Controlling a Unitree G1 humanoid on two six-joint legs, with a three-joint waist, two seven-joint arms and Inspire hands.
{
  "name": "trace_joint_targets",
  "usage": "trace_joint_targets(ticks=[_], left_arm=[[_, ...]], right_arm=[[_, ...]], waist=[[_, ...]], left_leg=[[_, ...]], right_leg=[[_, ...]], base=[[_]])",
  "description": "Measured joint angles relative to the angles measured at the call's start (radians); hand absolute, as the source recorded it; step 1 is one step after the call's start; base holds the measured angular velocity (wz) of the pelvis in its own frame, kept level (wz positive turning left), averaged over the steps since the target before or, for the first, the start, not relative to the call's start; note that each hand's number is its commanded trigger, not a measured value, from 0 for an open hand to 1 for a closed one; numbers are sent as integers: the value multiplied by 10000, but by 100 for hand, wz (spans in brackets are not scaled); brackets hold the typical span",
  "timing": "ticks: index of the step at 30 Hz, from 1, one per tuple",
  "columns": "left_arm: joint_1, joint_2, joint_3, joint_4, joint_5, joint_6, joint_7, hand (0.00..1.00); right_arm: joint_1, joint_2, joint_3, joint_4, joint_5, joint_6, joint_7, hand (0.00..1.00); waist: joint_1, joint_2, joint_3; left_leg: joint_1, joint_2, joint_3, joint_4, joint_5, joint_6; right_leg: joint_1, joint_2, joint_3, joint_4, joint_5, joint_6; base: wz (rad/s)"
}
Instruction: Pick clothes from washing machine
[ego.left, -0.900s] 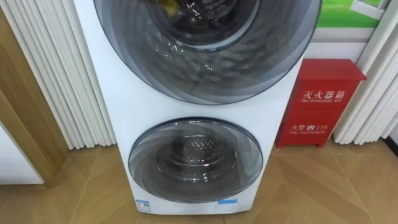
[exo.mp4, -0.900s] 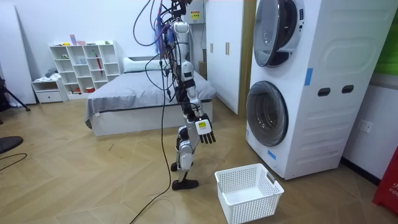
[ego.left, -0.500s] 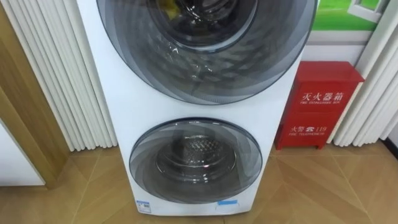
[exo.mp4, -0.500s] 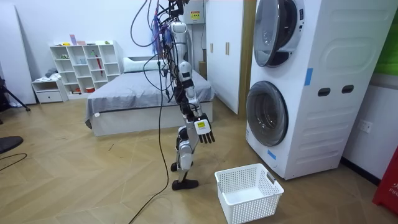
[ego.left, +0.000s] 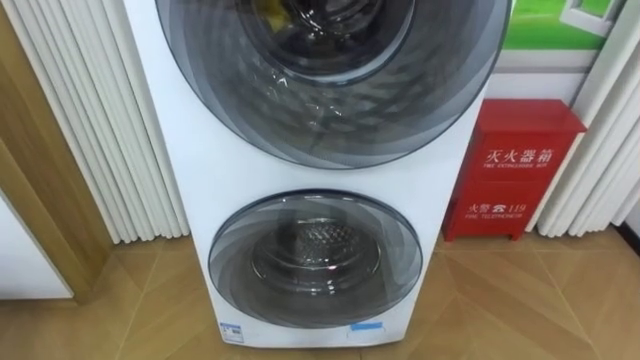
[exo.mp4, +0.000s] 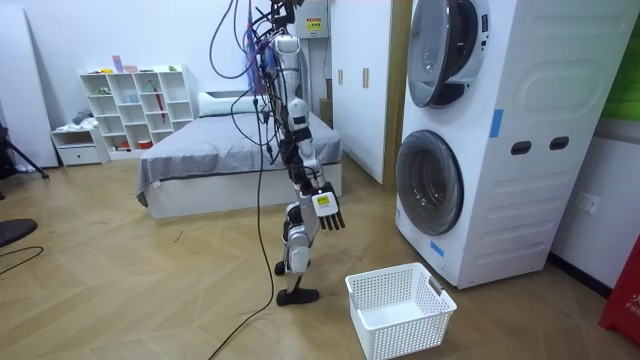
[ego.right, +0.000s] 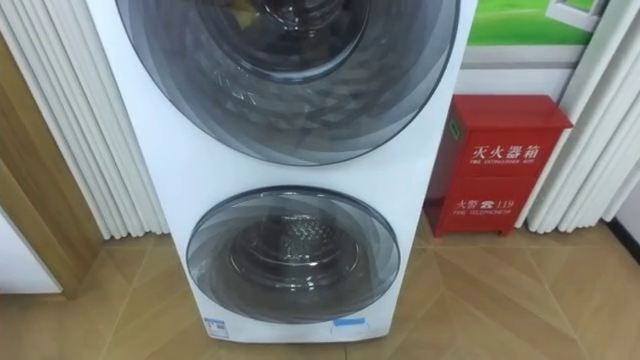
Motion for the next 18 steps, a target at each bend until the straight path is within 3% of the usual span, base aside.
trace_joint_targets(ticks=[4, 6, 12, 15, 18], left_arm=[[-74, 42, 151, -52, 43, -41, -125, 0], [-134, 93, 528, -133, 92, -96, -217, 0], [-326, 370, 708, -287, 4, -312, -282, 0], [-402, 573, 706, -462, -2, -303, -283, 0], [-367, 703, 711, -482, 7, -239, -306, 0]], right_arm=[[-260, -49, -156, -143, -24, 248, -60, 0], [-602, -156, -558, -383, -205, 307, -110, 0], [-2337, -1235, -1577, -1533, 13, 227, -314, 0], [-3318, -1561, -1661, -1933, 82, 229, -537, 0], [-3949, -1936, -1665, -2909, 71, 426, -806, 0]], waist=[[74, -130, -43], [74, -196, 0], [304, -373, -38], [484, -591, 2], [721, -797, -62]], left_leg=[[-30, -17, -71, 82, 3, 5], [-48, -23, -116, 129, 4, 6], [-9, -81, -173, 106, 34, 44], [-42, -73, -184, 106, 44, 33], [-83, -76, -184, 108, 44, 34]], right_leg=[[-2, -27, -101, -4, -2, 3], [10, -29, -158, -1, -2, 3], [35, -65, -196, 6, -9, 15], [13, -58, -218, 8, -9, 15], [-23, -57, -207, 5, -9, 16]], base=[[3], [7], [1], [0], [0]])
